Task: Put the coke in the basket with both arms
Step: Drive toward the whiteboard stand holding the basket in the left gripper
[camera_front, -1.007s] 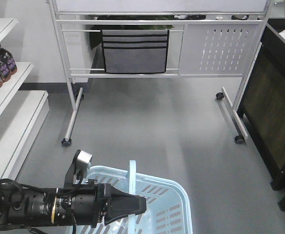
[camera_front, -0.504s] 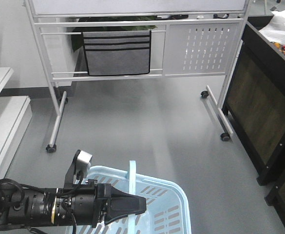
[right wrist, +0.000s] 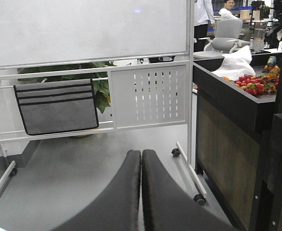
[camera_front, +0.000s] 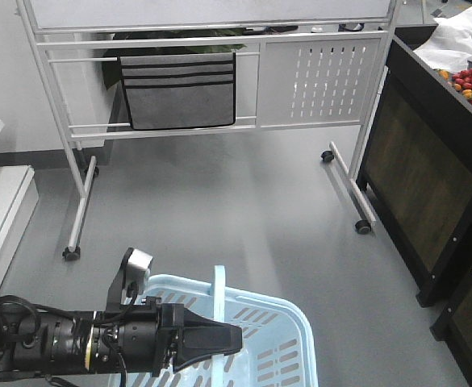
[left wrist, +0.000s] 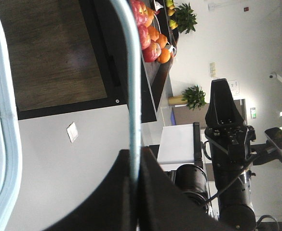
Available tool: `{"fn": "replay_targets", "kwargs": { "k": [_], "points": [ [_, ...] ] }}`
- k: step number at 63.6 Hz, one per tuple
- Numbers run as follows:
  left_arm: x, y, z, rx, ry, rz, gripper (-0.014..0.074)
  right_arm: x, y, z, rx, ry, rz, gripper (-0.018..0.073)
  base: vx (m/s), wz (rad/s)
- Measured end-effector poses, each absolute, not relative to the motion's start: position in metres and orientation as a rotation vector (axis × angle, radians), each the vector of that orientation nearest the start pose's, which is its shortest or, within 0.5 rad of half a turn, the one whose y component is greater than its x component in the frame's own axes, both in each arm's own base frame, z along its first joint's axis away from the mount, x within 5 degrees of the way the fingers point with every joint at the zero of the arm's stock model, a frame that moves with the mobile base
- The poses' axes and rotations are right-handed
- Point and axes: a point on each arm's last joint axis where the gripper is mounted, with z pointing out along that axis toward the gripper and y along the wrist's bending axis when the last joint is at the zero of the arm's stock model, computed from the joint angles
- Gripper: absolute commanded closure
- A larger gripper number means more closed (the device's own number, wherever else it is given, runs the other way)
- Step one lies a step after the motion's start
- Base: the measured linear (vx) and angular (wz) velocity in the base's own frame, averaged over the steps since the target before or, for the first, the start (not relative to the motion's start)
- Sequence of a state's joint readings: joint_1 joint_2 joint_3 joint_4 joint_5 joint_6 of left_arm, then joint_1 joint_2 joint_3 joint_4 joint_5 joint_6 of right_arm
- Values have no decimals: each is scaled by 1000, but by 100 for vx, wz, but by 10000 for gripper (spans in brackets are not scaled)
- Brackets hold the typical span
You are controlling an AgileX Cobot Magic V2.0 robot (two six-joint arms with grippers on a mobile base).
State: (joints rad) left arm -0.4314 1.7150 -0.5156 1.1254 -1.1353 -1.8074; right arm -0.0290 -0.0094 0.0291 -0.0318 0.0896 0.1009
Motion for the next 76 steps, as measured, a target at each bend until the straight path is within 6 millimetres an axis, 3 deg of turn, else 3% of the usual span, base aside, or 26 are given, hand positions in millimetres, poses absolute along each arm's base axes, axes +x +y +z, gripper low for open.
{"fn": "replay_targets", "kwargs": {
  "k": [76],
  "points": [
    [204,-176,163,39,2288,-1833,603,57,-2,196,80,1591,29,568,10,2]
  ]
}}
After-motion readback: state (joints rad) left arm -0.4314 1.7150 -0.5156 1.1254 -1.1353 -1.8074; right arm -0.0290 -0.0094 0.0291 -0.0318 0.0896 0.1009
